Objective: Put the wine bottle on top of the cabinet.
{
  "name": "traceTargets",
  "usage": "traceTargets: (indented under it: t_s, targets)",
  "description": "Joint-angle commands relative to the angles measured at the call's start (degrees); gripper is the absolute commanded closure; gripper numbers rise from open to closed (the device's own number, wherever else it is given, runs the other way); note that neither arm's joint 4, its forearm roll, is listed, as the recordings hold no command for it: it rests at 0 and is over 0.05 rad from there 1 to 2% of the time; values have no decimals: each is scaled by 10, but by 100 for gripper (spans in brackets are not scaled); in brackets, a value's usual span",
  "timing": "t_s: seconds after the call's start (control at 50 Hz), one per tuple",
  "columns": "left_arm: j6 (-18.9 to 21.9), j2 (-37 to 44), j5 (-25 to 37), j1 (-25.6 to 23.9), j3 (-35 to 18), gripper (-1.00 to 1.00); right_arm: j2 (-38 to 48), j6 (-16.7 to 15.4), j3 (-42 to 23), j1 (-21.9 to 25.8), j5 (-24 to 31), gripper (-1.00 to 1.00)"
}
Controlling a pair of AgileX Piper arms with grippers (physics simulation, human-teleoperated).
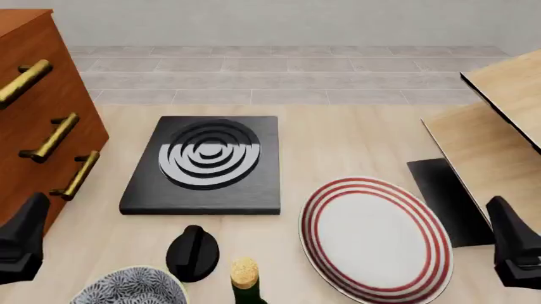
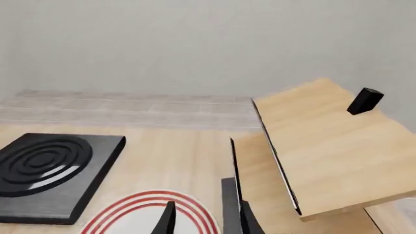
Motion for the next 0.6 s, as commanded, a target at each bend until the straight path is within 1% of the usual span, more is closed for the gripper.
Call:
traceTargets:
  t_s: [0.02, 0.1, 0.14, 0.16, 0.2, 0.24, 0.26, 0.28, 0.32, 0.34, 0.4, 0.44, 0.46, 0.6]
  targets:
    - [7, -30, -27, -15, 8, -100, -14, 19, 8, -17, -10, -100]
    - [-7, -31, -15, -28, -9, -100, -13, 19, 7, -17, -9, -100]
    - [3, -31, -6, -46, -16, -100, -13, 20, 5, -18, -7, -100]
    - [3, -31, -6, -46, -16, -100, -12, 20, 6, -18, -9, -100]
    - [2, -32, 15, -69, -36, -100, -13, 19, 2, -18, -5, -100]
    - [-25, -31, 40, -98, -52, -100, -12, 19, 1, -18, -3, -100]
    - [-11, -31, 51, -121, -65, -100, -11, 20, 4, -19, -7, -100]
    - [-16, -31, 74, -137, -91, -100, -11, 20, 6, -19, -10, -100]
    - [-13, -31, 78, -138, -96, -100, -10, 20, 9, -19, -13, -100]
    - [-8, -31, 84, -153, -103, -100, -11, 20, 9, -19, -12, -100]
    - [-9, -31, 95, -165, -111, -100, -12, 20, 8, -19, -11, -100]
    - [3, -31, 110, -181, -124, -100, -11, 20, 12, -19, -16, -100]
    - [-2, -32, 120, -186, -130, -100, -11, 20, 10, -19, -14, -100]
    - [-4, -26, 155, -196, -175, -100, -9, 20, 15, -20, -21, -100]
